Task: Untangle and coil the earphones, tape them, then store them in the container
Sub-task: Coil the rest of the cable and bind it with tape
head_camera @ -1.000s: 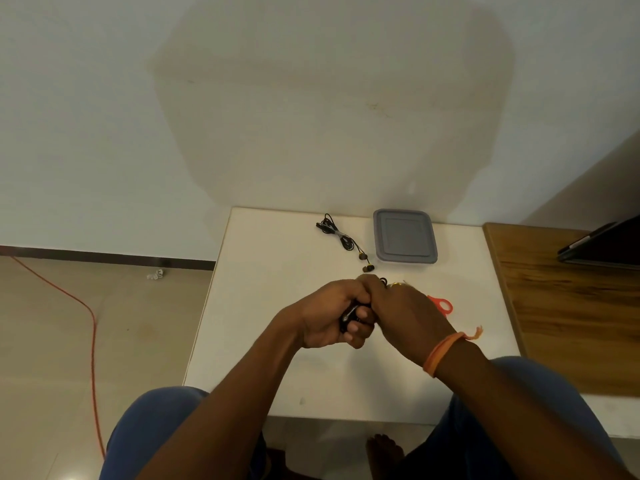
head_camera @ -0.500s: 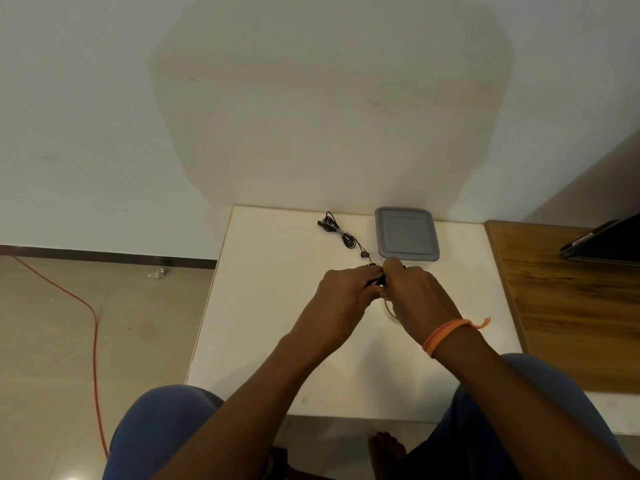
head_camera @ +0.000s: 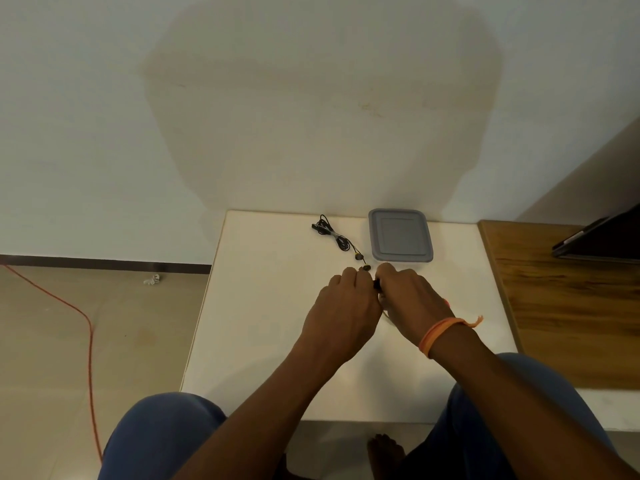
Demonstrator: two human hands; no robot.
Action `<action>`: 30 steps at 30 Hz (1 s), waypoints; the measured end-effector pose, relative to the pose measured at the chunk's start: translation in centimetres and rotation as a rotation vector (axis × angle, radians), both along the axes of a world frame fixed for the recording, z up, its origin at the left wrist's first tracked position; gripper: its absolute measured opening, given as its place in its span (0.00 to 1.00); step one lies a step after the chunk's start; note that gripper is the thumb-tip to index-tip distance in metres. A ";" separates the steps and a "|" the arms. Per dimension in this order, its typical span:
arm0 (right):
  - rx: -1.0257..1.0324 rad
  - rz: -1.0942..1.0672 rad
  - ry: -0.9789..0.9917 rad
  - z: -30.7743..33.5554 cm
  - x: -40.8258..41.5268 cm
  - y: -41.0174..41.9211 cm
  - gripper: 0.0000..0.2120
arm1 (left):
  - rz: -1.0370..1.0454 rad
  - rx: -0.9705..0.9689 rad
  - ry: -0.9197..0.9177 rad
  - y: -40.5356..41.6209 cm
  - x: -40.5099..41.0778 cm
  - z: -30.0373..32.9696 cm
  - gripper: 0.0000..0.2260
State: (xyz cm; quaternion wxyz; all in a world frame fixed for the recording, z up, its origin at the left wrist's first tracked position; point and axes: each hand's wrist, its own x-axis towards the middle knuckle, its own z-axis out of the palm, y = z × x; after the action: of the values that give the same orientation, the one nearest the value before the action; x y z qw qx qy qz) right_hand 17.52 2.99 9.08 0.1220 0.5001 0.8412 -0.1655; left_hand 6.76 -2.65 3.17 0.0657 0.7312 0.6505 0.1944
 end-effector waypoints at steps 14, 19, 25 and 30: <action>0.030 -0.036 -0.040 0.2 0.3 0.0 0.08 | 0.023 -0.023 -0.073 -0.6 0.9 -0.9 0.29; 0.018 -0.027 -0.043 0.3 0.2 0.1 0.08 | 0.093 -0.098 -0.342 -0.5 1.3 -0.2 0.15; 0.020 0.069 -0.085 -0.6 -0.1 0.2 0.19 | 0.128 -0.020 -0.126 -0.4 0.3 -0.4 0.10; 0.040 0.073 -0.057 -0.6 0.1 0.5 0.17 | -0.018 -0.345 -0.445 0.3 -1.5 1.2 0.08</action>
State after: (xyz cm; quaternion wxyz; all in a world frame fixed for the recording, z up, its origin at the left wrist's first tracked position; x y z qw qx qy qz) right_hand 17.63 3.47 8.48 0.1420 0.4761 0.8581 -0.1298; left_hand 5.28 -2.36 4.38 0.3322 0.6543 0.6370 0.2362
